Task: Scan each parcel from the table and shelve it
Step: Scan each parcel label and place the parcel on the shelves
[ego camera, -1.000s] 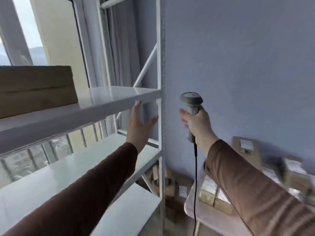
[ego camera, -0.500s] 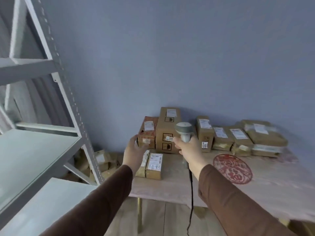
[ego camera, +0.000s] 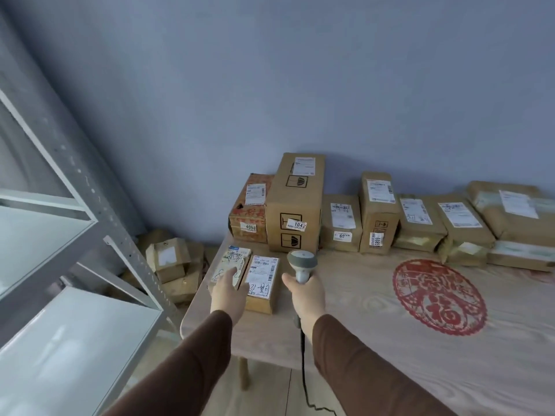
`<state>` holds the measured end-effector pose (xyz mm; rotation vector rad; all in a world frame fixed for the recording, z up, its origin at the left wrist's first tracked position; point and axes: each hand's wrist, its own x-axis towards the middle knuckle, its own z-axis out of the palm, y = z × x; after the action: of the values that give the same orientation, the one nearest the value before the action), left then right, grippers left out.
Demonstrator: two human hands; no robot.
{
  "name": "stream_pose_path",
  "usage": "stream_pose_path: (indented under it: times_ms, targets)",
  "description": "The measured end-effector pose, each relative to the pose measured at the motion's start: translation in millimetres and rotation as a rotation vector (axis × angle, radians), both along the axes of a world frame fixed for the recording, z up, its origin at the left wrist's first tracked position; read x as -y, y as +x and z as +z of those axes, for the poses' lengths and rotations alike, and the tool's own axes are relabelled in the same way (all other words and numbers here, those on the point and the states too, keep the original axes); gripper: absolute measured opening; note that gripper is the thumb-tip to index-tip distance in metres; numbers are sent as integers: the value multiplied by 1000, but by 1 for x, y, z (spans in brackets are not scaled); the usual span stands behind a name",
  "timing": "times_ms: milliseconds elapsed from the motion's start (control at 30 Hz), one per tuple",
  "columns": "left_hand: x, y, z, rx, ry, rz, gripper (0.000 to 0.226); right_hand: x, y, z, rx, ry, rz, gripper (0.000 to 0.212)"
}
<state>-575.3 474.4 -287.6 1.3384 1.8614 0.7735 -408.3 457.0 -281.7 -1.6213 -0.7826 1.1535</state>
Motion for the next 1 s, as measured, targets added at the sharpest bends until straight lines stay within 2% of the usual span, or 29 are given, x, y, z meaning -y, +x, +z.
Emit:
stream_pose_path:
  times_ms: [300,600,800,900,1000]
  targets:
    - [-40,7,-53,-157,-24,-68,55,-46,-35,-72,-58,-103,-94,29]
    - [-53,21,-65,-298,-49,-117,56,-56,-41,-95,-37,-153,-116,26]
    - [-61,29,-68,-308,-172,-84,63,-50,-25,-100,-90,-120,-145,18]
    - [-59,41,-69,-213,-197,-67,58,-42,-9,-96,-107,-83,-175,19]
    - [-51,57,-63,-51,-126,-40,56,-35,12,-83,-111,-17,-176,21]
